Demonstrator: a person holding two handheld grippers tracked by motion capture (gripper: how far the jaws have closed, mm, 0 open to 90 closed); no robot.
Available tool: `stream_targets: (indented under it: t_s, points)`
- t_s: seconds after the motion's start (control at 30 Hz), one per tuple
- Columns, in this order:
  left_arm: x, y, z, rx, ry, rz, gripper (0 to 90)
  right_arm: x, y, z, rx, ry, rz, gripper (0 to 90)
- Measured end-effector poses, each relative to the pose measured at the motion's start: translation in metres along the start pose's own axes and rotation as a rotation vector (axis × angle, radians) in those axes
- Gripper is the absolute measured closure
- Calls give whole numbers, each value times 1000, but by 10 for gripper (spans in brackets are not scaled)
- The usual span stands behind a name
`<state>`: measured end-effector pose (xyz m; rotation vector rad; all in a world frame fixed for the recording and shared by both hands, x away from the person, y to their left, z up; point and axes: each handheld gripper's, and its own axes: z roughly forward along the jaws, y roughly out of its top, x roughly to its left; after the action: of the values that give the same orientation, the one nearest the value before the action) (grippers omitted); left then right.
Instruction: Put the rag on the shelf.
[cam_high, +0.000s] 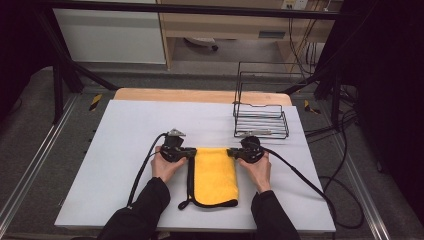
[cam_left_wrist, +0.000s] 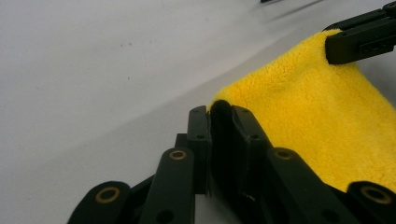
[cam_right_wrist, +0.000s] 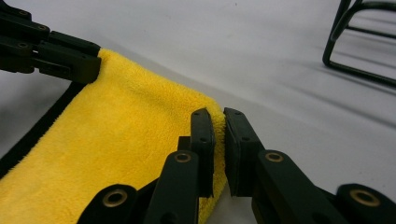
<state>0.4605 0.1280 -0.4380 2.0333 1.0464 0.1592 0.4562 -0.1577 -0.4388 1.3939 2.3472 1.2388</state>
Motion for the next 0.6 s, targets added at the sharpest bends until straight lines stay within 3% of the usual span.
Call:
stream_targets:
  t_s: [0.27, 0.6]
  points:
    - [-10, 2, -19, -68, -10, 42, 782, 12, 3, -23, -75, 14, -51, 831]
    - [-18, -1, -36, -121, -17, 76, 785, 25, 3, -42, -123, 23, -81, 833]
